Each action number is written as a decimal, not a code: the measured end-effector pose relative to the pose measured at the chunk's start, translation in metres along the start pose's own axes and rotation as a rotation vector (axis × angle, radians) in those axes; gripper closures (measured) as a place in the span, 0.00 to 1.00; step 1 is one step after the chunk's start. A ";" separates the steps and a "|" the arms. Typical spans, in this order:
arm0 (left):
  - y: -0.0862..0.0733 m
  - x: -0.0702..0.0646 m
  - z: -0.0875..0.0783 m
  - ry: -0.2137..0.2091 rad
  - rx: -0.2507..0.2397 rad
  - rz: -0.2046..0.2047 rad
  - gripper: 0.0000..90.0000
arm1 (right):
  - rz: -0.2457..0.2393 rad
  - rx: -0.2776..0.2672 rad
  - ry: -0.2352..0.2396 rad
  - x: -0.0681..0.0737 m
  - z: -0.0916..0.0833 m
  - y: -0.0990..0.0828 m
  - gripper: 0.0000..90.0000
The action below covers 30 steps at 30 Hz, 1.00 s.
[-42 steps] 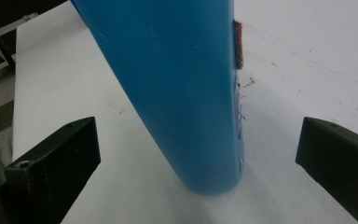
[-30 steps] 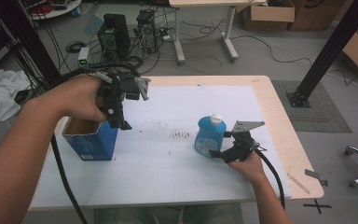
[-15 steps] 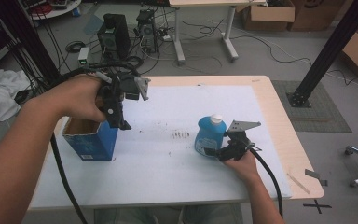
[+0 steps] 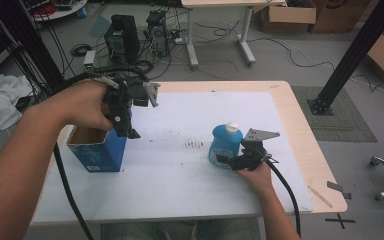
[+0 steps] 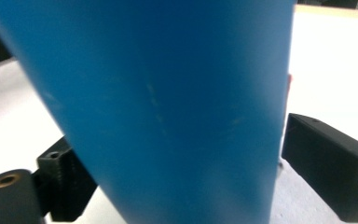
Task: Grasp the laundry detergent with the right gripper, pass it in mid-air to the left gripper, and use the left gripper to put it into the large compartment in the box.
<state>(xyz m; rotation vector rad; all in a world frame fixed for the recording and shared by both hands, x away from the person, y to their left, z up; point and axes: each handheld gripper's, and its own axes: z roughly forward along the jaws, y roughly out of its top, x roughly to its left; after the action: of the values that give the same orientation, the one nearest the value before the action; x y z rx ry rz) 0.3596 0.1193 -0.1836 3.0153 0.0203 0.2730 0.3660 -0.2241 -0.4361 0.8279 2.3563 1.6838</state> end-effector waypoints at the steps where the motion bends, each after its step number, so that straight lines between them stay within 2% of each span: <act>1: 0.000 0.000 0.000 -0.001 0.000 0.000 0.00 | -0.007 -0.005 -0.001 0.000 -0.001 0.000 0.15; 8: 0.001 0.000 0.002 -0.002 0.003 0.002 0.00 | -0.028 -0.009 -0.021 0.002 0.000 -0.003 0.17; 18: 0.002 0.001 0.003 0.001 0.003 0.003 0.00 | -0.058 -0.019 -0.016 0.004 0.003 -0.005 0.24; 22: 0.003 0.002 0.004 0.003 0.007 0.003 0.00 | -0.064 -0.045 -0.017 0.004 0.002 -0.003 0.27; 30: 0.003 0.001 0.004 0.002 0.006 0.002 0.00 | -0.082 -0.041 -0.019 0.005 0.003 -0.005 0.32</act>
<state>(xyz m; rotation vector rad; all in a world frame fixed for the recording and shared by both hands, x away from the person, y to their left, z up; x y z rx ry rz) 0.3616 0.1158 -0.1868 3.0208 0.0185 0.2772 0.3612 -0.2204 -0.4403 0.7271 2.3017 1.6782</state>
